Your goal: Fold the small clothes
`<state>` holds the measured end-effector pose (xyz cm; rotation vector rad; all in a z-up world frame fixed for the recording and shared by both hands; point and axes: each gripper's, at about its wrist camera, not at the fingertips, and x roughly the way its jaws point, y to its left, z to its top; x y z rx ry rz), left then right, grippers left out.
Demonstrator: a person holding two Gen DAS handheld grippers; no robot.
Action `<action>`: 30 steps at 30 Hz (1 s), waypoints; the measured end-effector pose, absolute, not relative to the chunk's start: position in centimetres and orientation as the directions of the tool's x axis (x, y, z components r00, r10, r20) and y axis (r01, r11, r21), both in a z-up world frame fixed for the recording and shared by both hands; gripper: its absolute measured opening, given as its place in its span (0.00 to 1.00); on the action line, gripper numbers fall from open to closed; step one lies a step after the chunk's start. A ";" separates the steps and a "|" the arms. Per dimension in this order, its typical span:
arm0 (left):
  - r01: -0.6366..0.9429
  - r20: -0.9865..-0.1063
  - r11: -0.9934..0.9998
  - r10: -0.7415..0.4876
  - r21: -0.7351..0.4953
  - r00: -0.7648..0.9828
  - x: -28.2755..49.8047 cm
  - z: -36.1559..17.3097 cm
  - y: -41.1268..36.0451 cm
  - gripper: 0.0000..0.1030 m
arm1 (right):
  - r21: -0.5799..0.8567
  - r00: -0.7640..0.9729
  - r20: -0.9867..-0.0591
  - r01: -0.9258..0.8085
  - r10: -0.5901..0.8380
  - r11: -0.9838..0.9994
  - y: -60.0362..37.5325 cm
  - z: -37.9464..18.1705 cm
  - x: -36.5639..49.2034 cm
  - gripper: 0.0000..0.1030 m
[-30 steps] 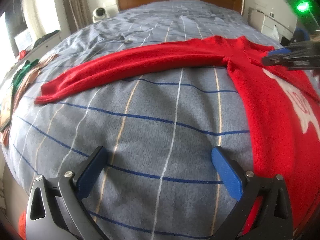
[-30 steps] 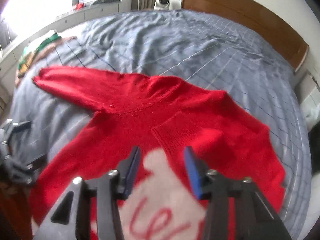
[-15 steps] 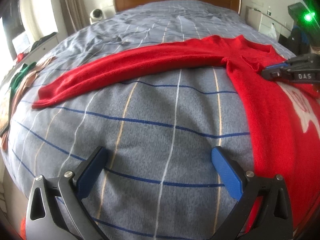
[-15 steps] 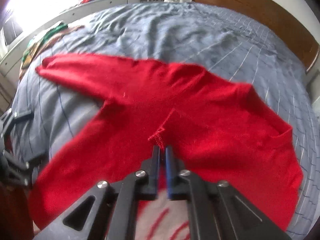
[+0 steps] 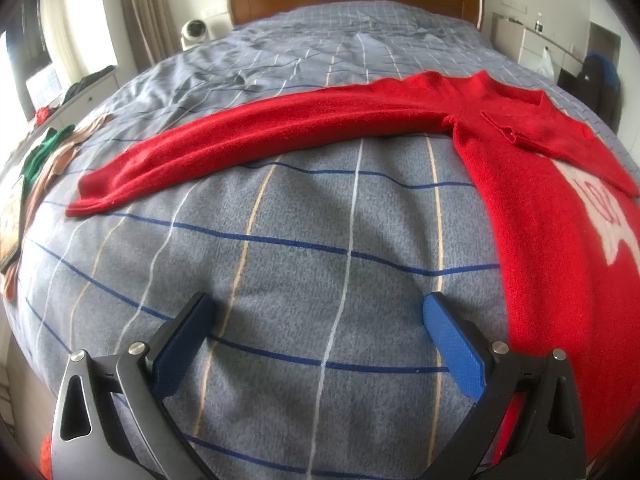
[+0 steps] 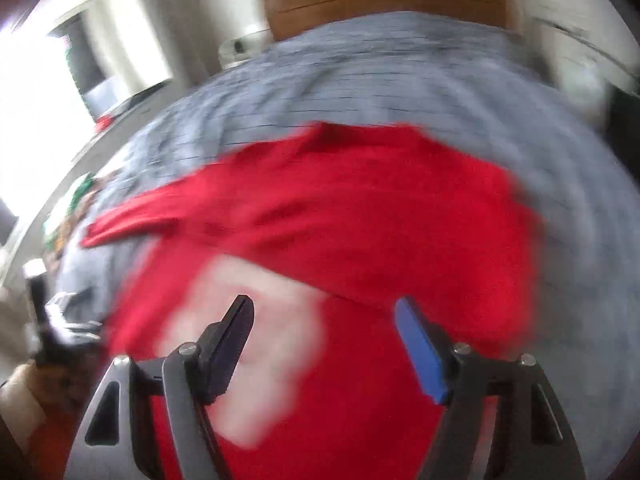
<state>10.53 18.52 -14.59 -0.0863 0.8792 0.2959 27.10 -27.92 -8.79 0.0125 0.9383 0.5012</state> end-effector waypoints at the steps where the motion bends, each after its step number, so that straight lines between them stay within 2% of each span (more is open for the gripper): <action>1: -0.290 -0.769 0.956 0.219 0.046 0.600 10.5 -14.6 18.5 1.00 | 0.216 0.511 -0.775 -0.340 0.373 0.915 -30.8 -9.3 26.9 0.71; 6: -0.294 -0.767 0.954 0.226 0.051 0.601 10.6 -14.6 18.6 1.00 | 0.202 0.574 -0.793 -0.072 0.206 0.977 -41.3 -11.7 25.0 0.74; 10: -0.302 -0.762 0.952 0.236 0.057 0.602 10.5 -14.6 18.5 1.00 | 0.223 0.580 -0.797 0.019 0.171 0.975 -45.2 -13.7 23.7 0.77; 12: -0.304 -0.760 0.951 0.240 0.059 0.604 10.5 -14.6 18.5 1.00 | 0.255 0.596 -0.780 0.026 0.190 0.967 -45.6 -14.8 22.9 0.77; 15: -0.305 -0.759 0.951 0.241 0.059 0.604 10.5 -14.7 18.5 1.00 | 0.225 0.614 -0.772 0.023 0.164 0.974 -44.9 -15.1 22.8 0.82; 17: -0.305 -0.760 0.951 0.240 0.057 0.604 10.5 -14.7 18.5 1.00 | 0.236 0.624 -0.762 0.023 0.170 0.971 -44.4 -15.4 22.8 0.91; 26: -0.305 -0.771 0.951 0.234 0.054 0.593 10.8 -14.6 18.6 1.00 | 0.172 0.634 -0.763 0.011 0.127 0.985 -43.5 -16.6 22.8 0.99; 30: -0.303 -0.773 0.952 0.231 0.053 0.591 10.9 -14.7 18.7 1.00 | 0.152 0.640 -0.760 0.013 0.109 0.988 -43.1 -16.8 22.9 1.00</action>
